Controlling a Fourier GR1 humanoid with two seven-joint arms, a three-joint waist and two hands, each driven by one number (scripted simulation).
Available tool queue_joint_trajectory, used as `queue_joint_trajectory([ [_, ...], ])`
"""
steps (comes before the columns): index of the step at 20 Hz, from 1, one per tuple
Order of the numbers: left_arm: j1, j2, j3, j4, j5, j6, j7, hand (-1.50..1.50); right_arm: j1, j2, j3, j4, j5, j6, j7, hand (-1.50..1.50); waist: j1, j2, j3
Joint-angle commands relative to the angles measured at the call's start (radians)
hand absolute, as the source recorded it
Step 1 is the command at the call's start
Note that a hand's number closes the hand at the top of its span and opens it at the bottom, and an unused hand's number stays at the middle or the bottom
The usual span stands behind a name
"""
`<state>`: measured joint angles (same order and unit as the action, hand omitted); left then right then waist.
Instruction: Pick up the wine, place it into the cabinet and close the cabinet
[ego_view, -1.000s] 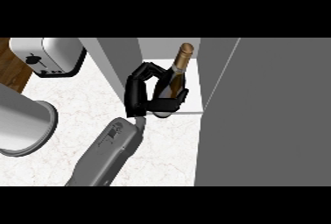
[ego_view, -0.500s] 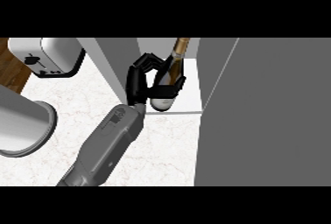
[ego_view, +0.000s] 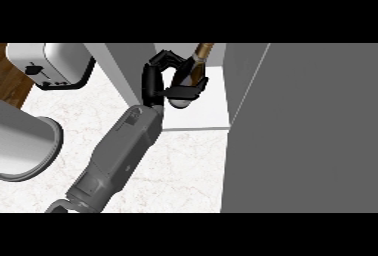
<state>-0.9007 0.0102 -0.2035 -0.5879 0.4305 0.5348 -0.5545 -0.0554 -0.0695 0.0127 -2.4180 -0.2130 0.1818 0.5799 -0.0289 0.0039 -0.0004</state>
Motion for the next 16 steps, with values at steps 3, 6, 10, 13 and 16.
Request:
queue_joint_trajectory([
  [3,-0.098,-0.010,0.056,0.125,-0.001,0.052,-0.080,1.50,0.032,-0.011,-0.011,-0.129,-0.081,-0.005,0.059,-1.50,-0.009,0.002,0.000],
  [6,-0.152,-0.010,0.072,0.213,0.020,0.054,-0.120,1.50,-0.050,-0.009,-0.010,-0.035,-0.041,-0.013,0.030,-1.50,-0.017,0.008,0.000],
  [10,-0.188,-0.010,0.087,0.241,0.030,0.021,-0.109,1.50,-0.043,0.006,-0.020,-0.044,-0.038,-0.037,0.046,-1.50,-0.014,0.006,0.000],
  [13,-0.178,-0.009,0.166,0.301,0.038,-0.026,-0.138,1.50,-0.056,-0.008,-0.019,-0.059,-0.059,-0.024,0.055,-1.50,-0.012,0.008,0.000],
  [16,-0.181,-0.010,0.197,0.270,0.094,-0.062,-0.101,1.50,-0.014,0.002,0.004,-0.093,-0.058,-0.016,0.054,-1.50,-0.011,0.004,0.000],
])
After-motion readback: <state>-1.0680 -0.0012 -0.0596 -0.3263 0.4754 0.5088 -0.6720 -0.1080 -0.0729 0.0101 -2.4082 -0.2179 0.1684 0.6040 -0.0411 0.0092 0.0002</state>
